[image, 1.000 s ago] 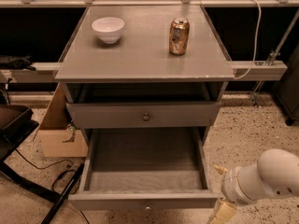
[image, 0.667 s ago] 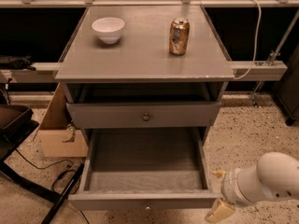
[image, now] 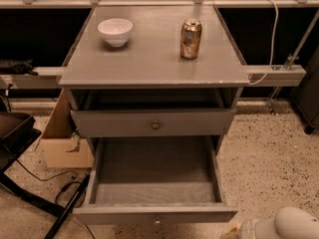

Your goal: Close middle drawer

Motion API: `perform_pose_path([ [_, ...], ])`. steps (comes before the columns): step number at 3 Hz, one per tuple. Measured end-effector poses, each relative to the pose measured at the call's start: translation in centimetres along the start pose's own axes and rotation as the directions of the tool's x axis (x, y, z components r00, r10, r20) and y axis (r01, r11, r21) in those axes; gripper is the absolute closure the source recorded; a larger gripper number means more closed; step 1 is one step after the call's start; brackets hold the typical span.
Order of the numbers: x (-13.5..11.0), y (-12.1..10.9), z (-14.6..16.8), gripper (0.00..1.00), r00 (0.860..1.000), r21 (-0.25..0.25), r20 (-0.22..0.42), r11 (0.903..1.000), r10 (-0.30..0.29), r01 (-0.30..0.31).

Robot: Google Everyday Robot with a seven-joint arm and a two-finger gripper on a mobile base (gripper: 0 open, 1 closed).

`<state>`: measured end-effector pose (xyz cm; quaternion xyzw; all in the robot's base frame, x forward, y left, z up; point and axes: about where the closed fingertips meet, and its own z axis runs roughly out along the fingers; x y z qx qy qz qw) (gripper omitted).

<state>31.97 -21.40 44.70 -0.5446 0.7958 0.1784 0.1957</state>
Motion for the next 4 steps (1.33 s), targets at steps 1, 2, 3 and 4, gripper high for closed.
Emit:
perform_pose_path([
  [1,2.3,-0.4,5.2,0.88,0.998,-0.011,0.065,0.9999,-0.002,0.003],
  [2,2.2,-2.4,10.7,1.0,0.988,-0.022,0.155,0.9996,-0.013,0.017],
  [3,0.8,-4.4,15.6,1.0,0.96,-0.012,0.281,0.9998,-0.013,0.017],
  [4,-0.5,-5.5,17.0,1.0,0.935,0.012,0.353,0.9997,-0.023,0.02],
])
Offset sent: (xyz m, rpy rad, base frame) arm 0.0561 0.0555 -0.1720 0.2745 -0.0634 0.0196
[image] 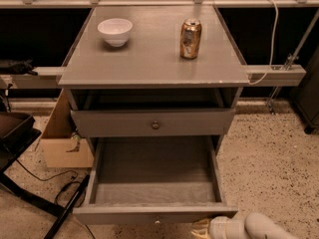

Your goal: Close middle drawer

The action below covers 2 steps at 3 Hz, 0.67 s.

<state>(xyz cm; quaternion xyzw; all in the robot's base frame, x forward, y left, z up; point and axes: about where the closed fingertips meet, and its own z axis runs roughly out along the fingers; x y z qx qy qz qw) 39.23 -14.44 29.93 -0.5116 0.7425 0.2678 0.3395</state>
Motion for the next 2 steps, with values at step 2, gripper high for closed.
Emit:
perform_pose_path([
  [2,-1.03,-0.83,0.12,1.0,1.0,0.021,0.028,0.9997,-0.014,0.014],
])
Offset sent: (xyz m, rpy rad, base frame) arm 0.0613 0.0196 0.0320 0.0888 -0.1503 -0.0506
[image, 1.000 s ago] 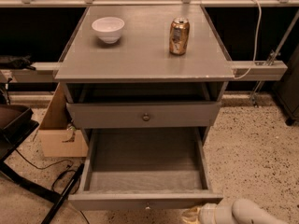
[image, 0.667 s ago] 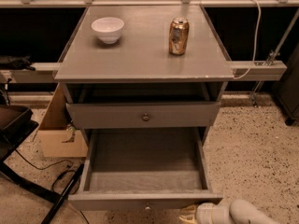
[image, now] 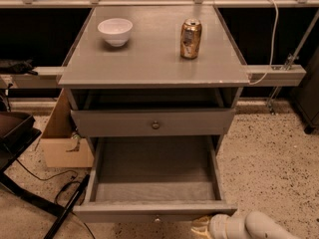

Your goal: Close middle drawer

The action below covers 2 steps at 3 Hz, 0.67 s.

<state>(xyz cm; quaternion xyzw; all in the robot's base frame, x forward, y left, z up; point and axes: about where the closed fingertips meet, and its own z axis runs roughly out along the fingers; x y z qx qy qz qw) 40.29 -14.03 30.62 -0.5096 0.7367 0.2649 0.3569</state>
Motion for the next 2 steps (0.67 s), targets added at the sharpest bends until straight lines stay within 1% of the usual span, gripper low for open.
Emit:
perform_pose_path([
  [1,-0.11,0.01,-0.09,1.0,1.0,0.003,0.003,1.0,-0.003,0.003],
  [2,-1.07,-0.75,-0.11,1.0,1.0,0.014,0.012,0.9998,-0.014,0.014],
])
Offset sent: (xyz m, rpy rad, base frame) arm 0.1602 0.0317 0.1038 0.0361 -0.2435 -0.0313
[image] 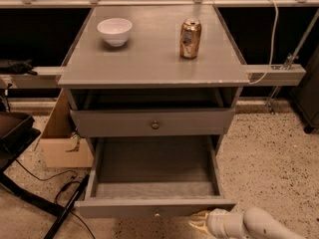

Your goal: Close middle drawer

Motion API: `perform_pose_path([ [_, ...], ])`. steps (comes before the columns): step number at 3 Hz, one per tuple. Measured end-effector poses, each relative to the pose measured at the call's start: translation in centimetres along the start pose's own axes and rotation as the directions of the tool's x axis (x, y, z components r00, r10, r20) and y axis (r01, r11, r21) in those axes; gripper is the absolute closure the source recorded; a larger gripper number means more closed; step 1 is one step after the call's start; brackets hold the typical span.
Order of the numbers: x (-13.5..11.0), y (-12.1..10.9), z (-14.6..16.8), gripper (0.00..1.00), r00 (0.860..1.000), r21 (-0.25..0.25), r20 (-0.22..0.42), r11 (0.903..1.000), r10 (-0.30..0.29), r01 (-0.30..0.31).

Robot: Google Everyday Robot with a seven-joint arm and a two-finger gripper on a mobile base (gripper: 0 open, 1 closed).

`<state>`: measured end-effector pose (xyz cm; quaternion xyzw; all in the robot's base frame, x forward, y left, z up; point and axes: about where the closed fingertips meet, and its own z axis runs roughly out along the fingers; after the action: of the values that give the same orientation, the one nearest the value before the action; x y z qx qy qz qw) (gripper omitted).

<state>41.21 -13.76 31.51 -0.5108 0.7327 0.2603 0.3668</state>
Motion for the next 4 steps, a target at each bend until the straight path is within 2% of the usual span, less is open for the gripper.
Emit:
perform_pose_path([
  [2,-4.9,-4.5,0.4,1.0,0.998,0.044,0.039,0.9976,-0.055,0.054],
  [3,-9.0,-8.5,1.1,1.0,0.993,0.079,0.074,0.9927,-0.097,0.091],
  [4,-12.2,-11.1,1.8,1.0,0.987,0.099,0.105,0.9887,-0.123,0.112],
])
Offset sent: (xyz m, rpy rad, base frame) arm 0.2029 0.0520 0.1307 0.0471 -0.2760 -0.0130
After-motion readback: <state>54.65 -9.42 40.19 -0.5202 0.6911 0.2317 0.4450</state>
